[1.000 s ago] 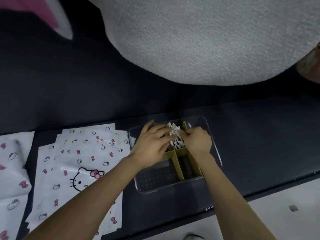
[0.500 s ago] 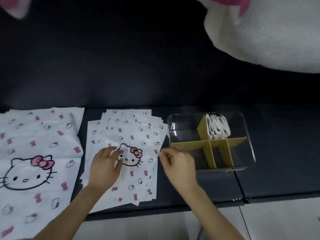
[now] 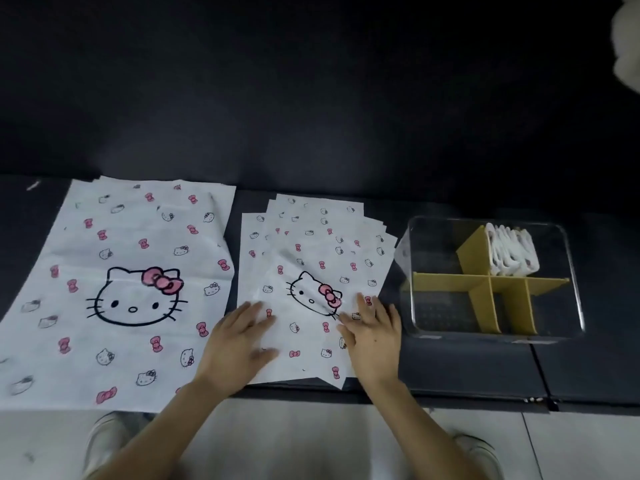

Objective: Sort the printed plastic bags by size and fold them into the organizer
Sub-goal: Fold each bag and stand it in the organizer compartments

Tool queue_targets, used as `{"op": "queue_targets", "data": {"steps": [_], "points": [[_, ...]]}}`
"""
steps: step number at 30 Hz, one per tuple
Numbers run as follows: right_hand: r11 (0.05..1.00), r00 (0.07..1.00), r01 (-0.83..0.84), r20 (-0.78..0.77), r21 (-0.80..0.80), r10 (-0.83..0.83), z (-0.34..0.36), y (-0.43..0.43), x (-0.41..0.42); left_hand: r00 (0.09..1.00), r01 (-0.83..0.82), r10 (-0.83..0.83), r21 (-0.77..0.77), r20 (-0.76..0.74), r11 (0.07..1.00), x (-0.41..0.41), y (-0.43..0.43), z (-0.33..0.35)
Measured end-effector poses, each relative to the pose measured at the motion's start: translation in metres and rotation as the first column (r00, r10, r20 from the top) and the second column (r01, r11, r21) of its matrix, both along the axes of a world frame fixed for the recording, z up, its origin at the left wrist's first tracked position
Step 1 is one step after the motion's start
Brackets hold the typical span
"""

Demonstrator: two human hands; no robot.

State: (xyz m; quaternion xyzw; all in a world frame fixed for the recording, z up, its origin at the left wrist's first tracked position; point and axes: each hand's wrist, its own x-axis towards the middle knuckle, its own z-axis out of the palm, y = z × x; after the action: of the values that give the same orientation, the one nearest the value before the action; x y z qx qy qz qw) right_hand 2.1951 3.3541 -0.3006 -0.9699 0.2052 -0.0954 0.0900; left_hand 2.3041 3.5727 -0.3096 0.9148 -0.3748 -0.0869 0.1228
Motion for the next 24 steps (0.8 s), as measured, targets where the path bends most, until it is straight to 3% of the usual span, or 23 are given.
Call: {"op": "queue_targets", "data": {"steps": [2,4,6,9,14,17,21,24], "points": [[0.991,0.994,-0.035,0.111,0.132,0.020,0.004,0.001,-0.003,0.998,-0.003,0.002,-0.029,-0.065,1.000,-0.001,0.004,0.002],[0.910,0.993,-0.023,0.112,0.415,-0.026,0.020,0.003,-0.005,0.995,-0.011,0.006,-0.056,-0.096,0.998,-0.004,0.009,0.002],[0.732,0.997,0.056,0.002,0.679,-0.078,0.037,0.001,-0.005,0.994,-0.042,0.026,-0.144,-0.111,0.989,-0.010,0.012,0.008],[0.494,0.992,0.112,-0.070,0.862,-0.103,0.066,-0.005,-0.004,0.930,-0.248,0.143,-0.290,-0.338,0.924,-0.016,0.010,0.034],[0.200,0.978,0.200,-0.183,0.959,-0.101,0.103,-0.011,-0.004,0.857,-0.375,0.099,-0.481,-0.505,0.792,-0.017,0.009,0.073],[0.057,0.955,0.279,-0.270,0.959,-0.121,0.112,-0.016,-0.006,0.868,-0.406,0.149,-0.503,-0.474,0.763,-0.017,0.010,0.099],[-0.275,0.907,0.385,-0.417,0.881,-0.066,0.120,-0.021,-0.015,0.750,-0.575,0.108,-0.561,-0.653,0.596,-0.005,0.014,0.147],[-0.273,0.927,0.333,-0.367,0.903,-0.082,0.123,-0.016,-0.011,0.684,-0.613,0.050,-0.536,-0.728,0.581,0.005,0.008,0.161]]}}
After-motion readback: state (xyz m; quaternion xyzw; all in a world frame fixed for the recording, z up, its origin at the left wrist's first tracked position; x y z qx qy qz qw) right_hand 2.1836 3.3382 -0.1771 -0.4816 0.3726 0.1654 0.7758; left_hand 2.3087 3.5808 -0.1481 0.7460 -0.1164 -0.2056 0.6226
